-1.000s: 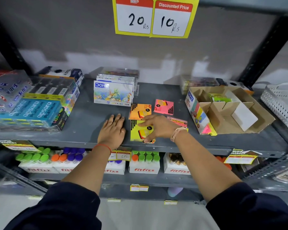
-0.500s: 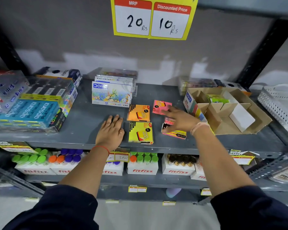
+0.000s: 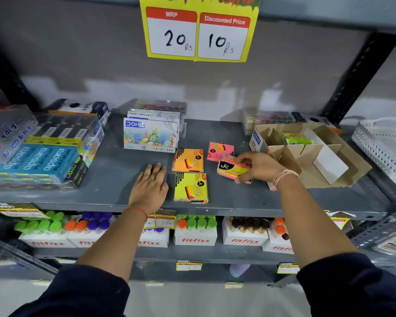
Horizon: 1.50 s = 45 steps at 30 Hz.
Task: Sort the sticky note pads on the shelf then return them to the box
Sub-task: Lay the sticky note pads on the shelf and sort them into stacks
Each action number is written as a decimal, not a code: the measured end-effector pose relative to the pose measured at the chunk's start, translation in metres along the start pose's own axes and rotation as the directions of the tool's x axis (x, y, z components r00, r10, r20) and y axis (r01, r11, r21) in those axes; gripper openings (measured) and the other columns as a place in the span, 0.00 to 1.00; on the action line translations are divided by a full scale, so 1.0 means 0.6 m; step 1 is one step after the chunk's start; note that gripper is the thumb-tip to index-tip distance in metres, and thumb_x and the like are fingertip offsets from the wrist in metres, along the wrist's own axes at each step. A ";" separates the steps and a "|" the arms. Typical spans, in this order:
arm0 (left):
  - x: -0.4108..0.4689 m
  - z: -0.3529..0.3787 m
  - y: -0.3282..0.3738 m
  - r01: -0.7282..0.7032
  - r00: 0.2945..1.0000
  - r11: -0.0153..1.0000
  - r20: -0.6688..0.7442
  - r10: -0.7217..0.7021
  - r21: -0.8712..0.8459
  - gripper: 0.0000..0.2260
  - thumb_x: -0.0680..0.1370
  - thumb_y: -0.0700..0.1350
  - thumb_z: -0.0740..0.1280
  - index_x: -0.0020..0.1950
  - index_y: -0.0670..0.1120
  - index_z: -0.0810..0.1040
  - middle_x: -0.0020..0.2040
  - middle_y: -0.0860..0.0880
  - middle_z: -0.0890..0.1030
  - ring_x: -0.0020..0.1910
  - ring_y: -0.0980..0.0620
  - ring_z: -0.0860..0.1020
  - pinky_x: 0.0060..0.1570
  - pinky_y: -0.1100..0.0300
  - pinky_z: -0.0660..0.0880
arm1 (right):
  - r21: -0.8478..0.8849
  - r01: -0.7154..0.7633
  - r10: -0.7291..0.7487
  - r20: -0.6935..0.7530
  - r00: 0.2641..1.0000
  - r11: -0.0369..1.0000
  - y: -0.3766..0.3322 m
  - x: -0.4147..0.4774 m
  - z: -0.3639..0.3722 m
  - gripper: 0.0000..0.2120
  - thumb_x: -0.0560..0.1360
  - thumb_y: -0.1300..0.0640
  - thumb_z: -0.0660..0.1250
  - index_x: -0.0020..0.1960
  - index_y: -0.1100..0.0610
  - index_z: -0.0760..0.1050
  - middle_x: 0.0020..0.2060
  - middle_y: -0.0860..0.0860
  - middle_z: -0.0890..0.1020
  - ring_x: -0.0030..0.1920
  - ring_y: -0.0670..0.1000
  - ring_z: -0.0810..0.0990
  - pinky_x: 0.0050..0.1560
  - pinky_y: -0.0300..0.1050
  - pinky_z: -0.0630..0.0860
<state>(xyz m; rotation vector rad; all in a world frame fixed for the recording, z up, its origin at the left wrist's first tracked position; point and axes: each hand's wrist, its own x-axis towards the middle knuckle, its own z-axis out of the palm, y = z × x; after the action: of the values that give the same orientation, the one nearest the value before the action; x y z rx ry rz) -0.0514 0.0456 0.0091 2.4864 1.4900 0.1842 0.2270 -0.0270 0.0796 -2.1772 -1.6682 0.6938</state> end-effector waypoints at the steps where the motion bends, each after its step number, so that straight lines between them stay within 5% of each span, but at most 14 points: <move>1: 0.001 0.001 0.000 0.001 1.000 1.000 -0.001 -0.001 -0.002 0.30 0.72 0.50 0.42 0.74 0.45 0.54 0.78 0.47 0.53 0.77 0.47 0.49 0.76 0.53 0.47 | 0.019 0.008 -0.007 -0.027 1.000 1.000 -0.006 0.006 -0.007 0.29 0.62 0.59 0.78 0.61 0.56 0.75 0.52 0.51 0.79 0.57 0.55 0.78 0.57 0.42 0.72; 4: 0.003 0.004 -0.001 0.002 1.000 1.000 -0.004 -0.002 -0.004 0.28 0.74 0.50 0.43 0.74 0.45 0.54 0.78 0.47 0.53 0.77 0.47 0.48 0.76 0.53 0.47 | -0.089 0.030 -0.037 -0.077 0.996 0.996 -0.025 0.036 -0.024 0.30 0.62 0.56 0.78 0.62 0.55 0.74 0.58 0.55 0.79 0.58 0.56 0.77 0.60 0.46 0.72; 10: 0.007 0.010 -0.012 -0.017 1.000 1.000 -0.023 0.017 0.001 0.41 0.63 0.58 0.33 0.74 0.47 0.53 0.78 0.48 0.53 0.77 0.48 0.49 0.76 0.54 0.47 | -0.218 0.013 -0.009 0.020 1.000 0.976 -0.046 0.107 -0.028 0.29 0.68 0.59 0.74 0.66 0.57 0.68 0.65 0.56 0.73 0.64 0.57 0.72 0.59 0.42 0.69; 24: 0.010 0.015 -0.017 -0.027 0.999 0.999 -0.043 0.027 -0.018 0.39 0.65 0.58 0.34 0.74 0.48 0.55 0.78 0.49 0.54 0.77 0.48 0.49 0.76 0.53 0.48 | -0.223 -0.034 0.058 0.101 0.993 0.974 -0.034 0.154 0.003 0.32 0.66 0.56 0.75 0.66 0.55 0.67 0.65 0.57 0.74 0.64 0.58 0.72 0.63 0.45 0.70; 35: 0.008 0.012 -0.014 -0.027 0.999 0.999 -0.035 0.026 -0.021 0.39 0.65 0.58 0.34 0.74 0.48 0.54 0.78 0.49 0.54 0.77 0.48 0.49 0.76 0.54 0.48 | -0.243 -0.004 0.044 0.163 0.986 0.970 -0.036 0.135 0.003 0.30 0.63 0.55 0.77 0.62 0.52 0.69 0.60 0.54 0.76 0.51 0.53 0.72 0.50 0.42 0.68; 45: 0.001 0.003 0.001 -0.006 1.000 1.000 -0.009 0.006 0.000 0.31 0.71 0.51 0.42 0.74 0.46 0.54 0.78 0.48 0.54 0.77 0.47 0.49 0.76 0.54 0.47 | -0.321 0.092 -0.043 0.158 0.987 0.942 -0.031 0.016 0.026 0.27 0.60 0.52 0.78 0.55 0.52 0.71 0.56 0.51 0.77 0.56 0.54 0.75 0.62 0.52 0.65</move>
<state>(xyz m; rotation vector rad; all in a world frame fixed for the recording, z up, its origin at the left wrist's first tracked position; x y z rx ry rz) -0.0502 0.0454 0.0078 2.4935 1.4861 0.1961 0.2052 -0.0133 0.0744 -2.3209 -2.0539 0.6080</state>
